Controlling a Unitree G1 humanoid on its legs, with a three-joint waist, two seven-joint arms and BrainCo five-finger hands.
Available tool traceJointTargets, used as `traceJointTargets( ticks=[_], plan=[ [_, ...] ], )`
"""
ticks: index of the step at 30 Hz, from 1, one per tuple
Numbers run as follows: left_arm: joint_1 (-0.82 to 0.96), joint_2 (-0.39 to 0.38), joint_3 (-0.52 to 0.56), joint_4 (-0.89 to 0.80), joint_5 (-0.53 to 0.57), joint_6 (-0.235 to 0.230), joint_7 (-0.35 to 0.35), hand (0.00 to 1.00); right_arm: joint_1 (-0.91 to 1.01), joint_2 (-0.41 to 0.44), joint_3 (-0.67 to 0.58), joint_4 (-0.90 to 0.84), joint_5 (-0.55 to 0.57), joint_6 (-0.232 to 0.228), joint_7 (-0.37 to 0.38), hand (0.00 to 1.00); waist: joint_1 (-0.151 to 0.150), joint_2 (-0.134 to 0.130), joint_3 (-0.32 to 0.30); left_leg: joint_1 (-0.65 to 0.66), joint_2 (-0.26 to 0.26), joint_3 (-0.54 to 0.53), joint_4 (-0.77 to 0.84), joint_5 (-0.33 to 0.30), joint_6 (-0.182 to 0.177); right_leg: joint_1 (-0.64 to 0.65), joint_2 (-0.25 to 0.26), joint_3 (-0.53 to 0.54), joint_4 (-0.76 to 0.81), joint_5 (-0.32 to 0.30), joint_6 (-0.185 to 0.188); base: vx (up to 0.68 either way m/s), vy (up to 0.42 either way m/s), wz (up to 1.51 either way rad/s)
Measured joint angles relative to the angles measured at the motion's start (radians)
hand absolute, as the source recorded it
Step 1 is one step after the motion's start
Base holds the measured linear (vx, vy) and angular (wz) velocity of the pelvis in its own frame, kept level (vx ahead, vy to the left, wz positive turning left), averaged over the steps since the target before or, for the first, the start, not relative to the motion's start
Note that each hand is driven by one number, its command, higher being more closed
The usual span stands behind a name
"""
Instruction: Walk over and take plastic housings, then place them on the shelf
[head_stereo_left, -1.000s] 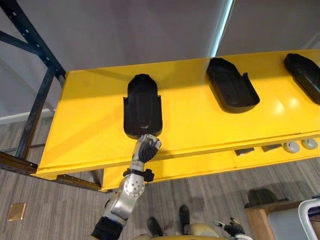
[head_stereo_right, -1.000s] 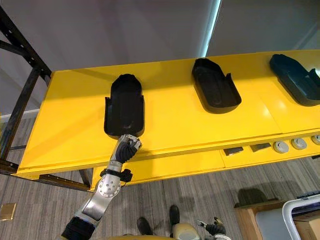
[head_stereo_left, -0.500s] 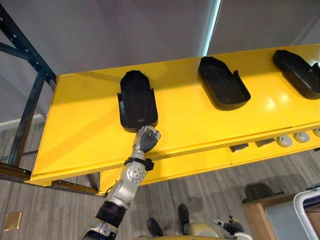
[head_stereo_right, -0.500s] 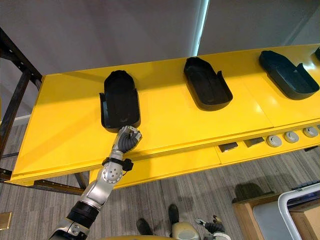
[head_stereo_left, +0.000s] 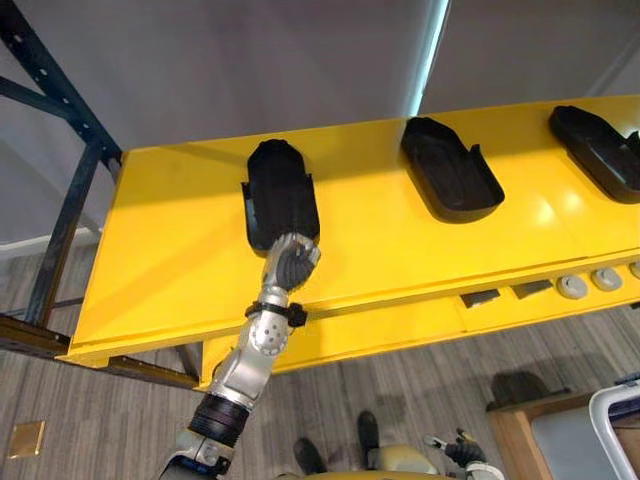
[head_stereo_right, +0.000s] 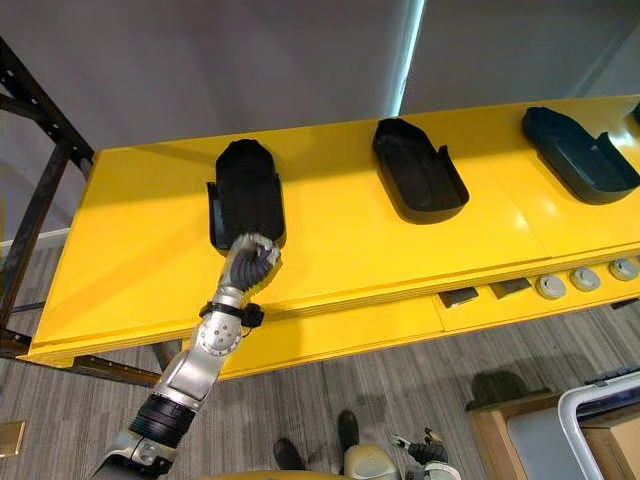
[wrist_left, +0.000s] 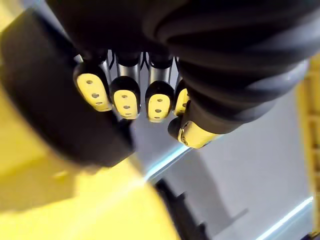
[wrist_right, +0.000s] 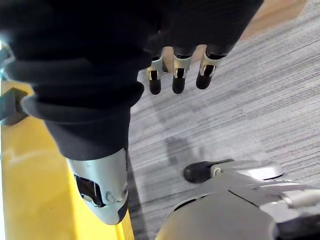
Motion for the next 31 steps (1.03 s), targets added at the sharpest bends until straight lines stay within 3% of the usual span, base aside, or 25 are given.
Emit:
traceJointTargets(
  ticks=[3, 6, 10, 11, 12, 15, 18, 24, 31],
  plan=[
    [0.071, -0.019, 0.198, -0.058, -0.097, -0.047, 0.065, 1.0, 0.001, 0.0, -0.002, 0.005, 0.008, 0.0, 0.0, 0.0, 0.006, 0.0, 0.0, 0.006, 0.002, -0.016, 0.0, 0.001, 0.001, 0.012, 0.001, -0.015, 0.001, -0.002, -0.001, -0.01, -0.007, 0.15],
    [0.162, -0.075, 0.394, -0.037, -0.255, -0.057, 0.147, 1.0, 0.019, -0.002, -0.01, 0.007, 0.016, 0.0, 0.0, 0.0, 0.049, 0.0, 0.0, 0.018, 0.003, -0.03, 0.0, 0.002, 0.003, 0.031, 0.0, -0.025, 0.002, -0.004, -0.001, -0.01, 0.005, 0.15],
    [0.307, -0.113, 0.488, 0.058, -0.364, -0.059, 0.183, 1.0, 0.044, -0.001, -0.01, -0.005, 0.02, 0.003, -0.001, 0.0, 0.08, -0.01, -0.011, 0.019, 0.003, -0.055, 0.0, -0.003, 0.003, 0.042, -0.002, -0.048, 0.005, -0.011, 0.0, -0.02, 0.012, 0.22],
    [0.371, -0.143, 0.509, 0.122, -0.393, -0.04, 0.186, 1.0, 0.048, 0.004, -0.008, -0.01, 0.021, 0.005, -0.001, 0.0, 0.092, -0.019, -0.022, 0.019, 0.005, -0.054, 0.0, -0.007, 0.008, 0.043, -0.002, -0.049, 0.007, -0.014, -0.001, -0.01, 0.004, 0.05],
    [0.391, -0.156, 0.522, 0.151, -0.394, -0.025, 0.18, 0.0, 0.049, 0.007, -0.008, -0.017, 0.022, 0.005, -0.001, 0.0, 0.098, -0.022, -0.026, 0.018, 0.006, -0.053, 0.0, -0.009, 0.011, 0.043, -0.002, -0.049, 0.008, -0.017, 0.0, 0.0, 0.0, 0.0],
    [0.448, -0.195, 0.565, 0.401, -0.414, 0.06, 0.14, 0.0, 0.047, 0.026, -0.007, -0.066, 0.022, 0.012, -0.001, 0.0, 0.111, -0.039, -0.038, 0.036, 0.011, -0.043, 0.0, -0.011, 0.013, 0.047, 0.0, -0.051, 0.033, -0.036, -0.002, 0.0, 0.0, 0.0],
    [0.453, -0.199, 0.564, 0.662, -0.408, 0.131, 0.099, 0.0, 0.046, 0.058, -0.001, -0.11, 0.022, 0.019, -0.001, 0.0, 0.113, -0.039, -0.051, 0.054, 0.015, -0.027, 0.0, -0.012, 0.005, 0.065, 0.002, -0.05, 0.041, -0.052, 0.001, 0.02, -0.011, -0.06],
    [0.429, -0.22, 0.506, 0.969, -0.406, 0.155, 0.006, 0.0, 0.045, 0.099, 0.001, -0.124, 0.023, 0.02, -0.003, 0.0, 0.115, -0.043, -0.07, 0.068, 0.016, -0.021, -0.001, -0.024, -0.003, 0.078, 0.005, -0.045, 0.041, -0.065, 0.0, 0.05, -0.011, -0.03],
    [0.378, -0.181, 0.388, 1.092, -0.339, 0.146, -0.104, 0.0, 0.02, 0.09, -0.031, -0.076, 0.022, 0.02, -0.003, 0.0, 0.113, -0.03, -0.062, 0.076, 0.02, -0.022, 0.0, -0.027, -0.007, 0.076, 0.013, -0.03, 0.037, -0.075, -0.002, 0.05, -0.02, -0.04]
  ],
)
